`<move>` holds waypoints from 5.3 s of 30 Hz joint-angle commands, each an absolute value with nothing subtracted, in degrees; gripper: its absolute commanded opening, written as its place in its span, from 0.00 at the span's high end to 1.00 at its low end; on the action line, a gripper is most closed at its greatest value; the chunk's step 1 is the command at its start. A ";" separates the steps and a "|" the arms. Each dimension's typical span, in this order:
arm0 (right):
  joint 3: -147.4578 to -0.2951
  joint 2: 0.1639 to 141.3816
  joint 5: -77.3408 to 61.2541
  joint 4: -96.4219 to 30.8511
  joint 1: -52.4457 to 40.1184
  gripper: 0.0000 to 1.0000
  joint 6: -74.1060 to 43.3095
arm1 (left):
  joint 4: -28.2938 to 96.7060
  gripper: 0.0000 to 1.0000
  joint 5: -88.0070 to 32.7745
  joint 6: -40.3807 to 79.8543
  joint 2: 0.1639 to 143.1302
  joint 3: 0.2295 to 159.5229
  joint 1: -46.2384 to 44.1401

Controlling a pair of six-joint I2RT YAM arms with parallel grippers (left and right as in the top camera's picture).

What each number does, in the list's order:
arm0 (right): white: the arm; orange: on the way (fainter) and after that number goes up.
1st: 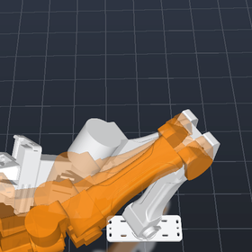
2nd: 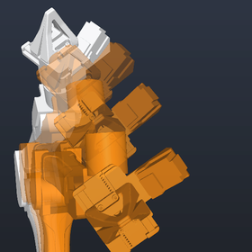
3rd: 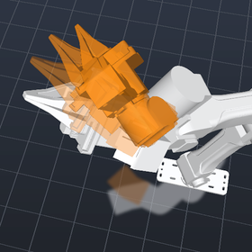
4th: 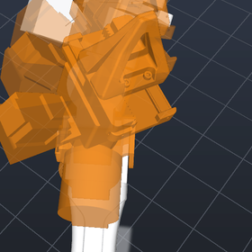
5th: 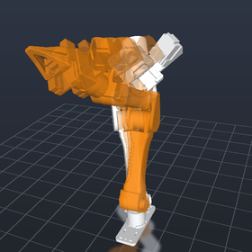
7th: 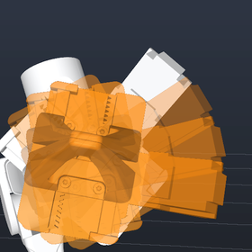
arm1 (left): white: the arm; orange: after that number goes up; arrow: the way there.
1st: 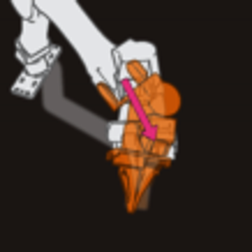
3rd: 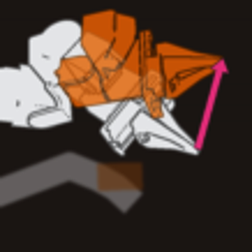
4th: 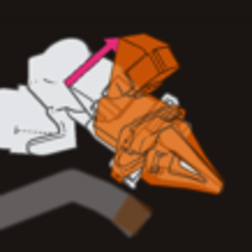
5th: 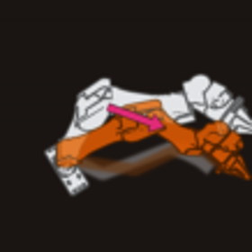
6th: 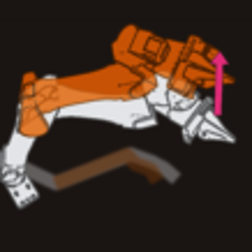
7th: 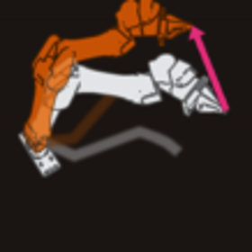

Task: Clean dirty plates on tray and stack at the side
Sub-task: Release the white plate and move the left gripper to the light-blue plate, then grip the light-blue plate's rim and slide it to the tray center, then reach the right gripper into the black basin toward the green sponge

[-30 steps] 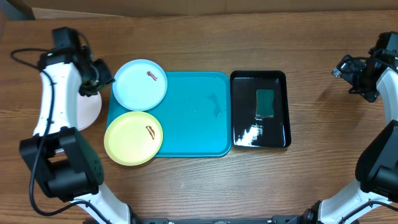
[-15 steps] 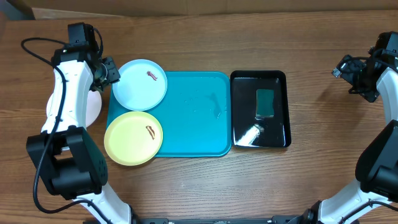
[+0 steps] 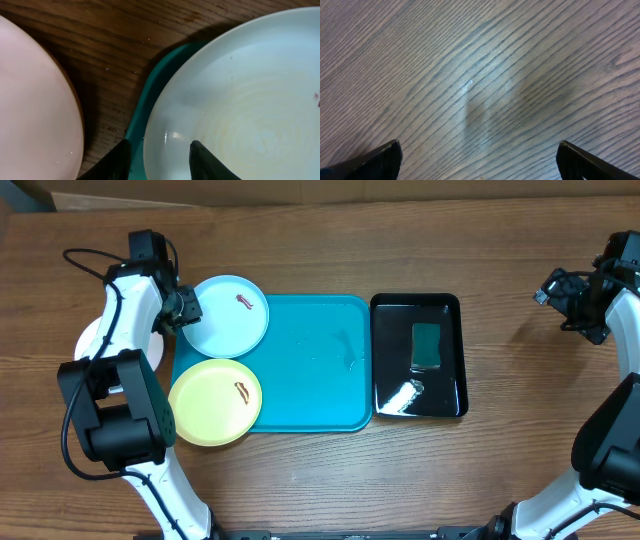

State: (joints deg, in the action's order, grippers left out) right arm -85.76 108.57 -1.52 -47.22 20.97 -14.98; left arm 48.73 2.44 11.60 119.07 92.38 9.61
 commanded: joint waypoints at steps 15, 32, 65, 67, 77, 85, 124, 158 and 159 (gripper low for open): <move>-86.26 107.26 -1.61 -46.96 20.91 0.00 -15.05 | 47.75 0.78 2.94 10.26 123.00 91.96 9.72; -86.26 107.26 -1.61 -46.96 20.91 0.00 -15.05 | 51.83 0.96 -6.57 10.24 122.98 92.01 9.21; -86.26 107.26 -1.61 -46.96 20.91 0.00 -15.05 | 58.63 0.66 -1.54 5.41 122.13 92.79 -11.60; -86.26 107.26 -1.61 -46.96 20.91 0.00 -15.05 | 59.99 0.66 -1.85 5.37 122.13 92.79 -11.66; -86.26 107.26 -1.61 -46.96 20.91 0.00 -15.05 | 62.39 0.90 -5.32 5.37 122.13 92.77 -11.70; -86.26 107.26 -1.61 -46.96 20.91 0.00 -15.05 | 62.52 0.92 -0.73 5.37 122.13 92.77 -11.60; -86.26 107.26 -1.61 -44.62 20.91 0.00 -15.05 | 59.53 0.85 -0.01 16.97 122.15 91.61 -11.66; -84.71 106.83 1.72 -63.29 -10.63 0.09 -8.27 | 57.82 0.92 -1.72 17.98 122.13 89.03 -8.93; -84.16 106.83 3.03 -62.98 -11.31 0.09 -9.30 | 57.87 0.91 -1.74 17.98 122.13 89.03 -8.97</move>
State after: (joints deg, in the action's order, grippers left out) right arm -85.49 108.57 -6.15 -63.16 -9.76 -7.05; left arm 57.52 -2.79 16.64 121.97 89.60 -9.26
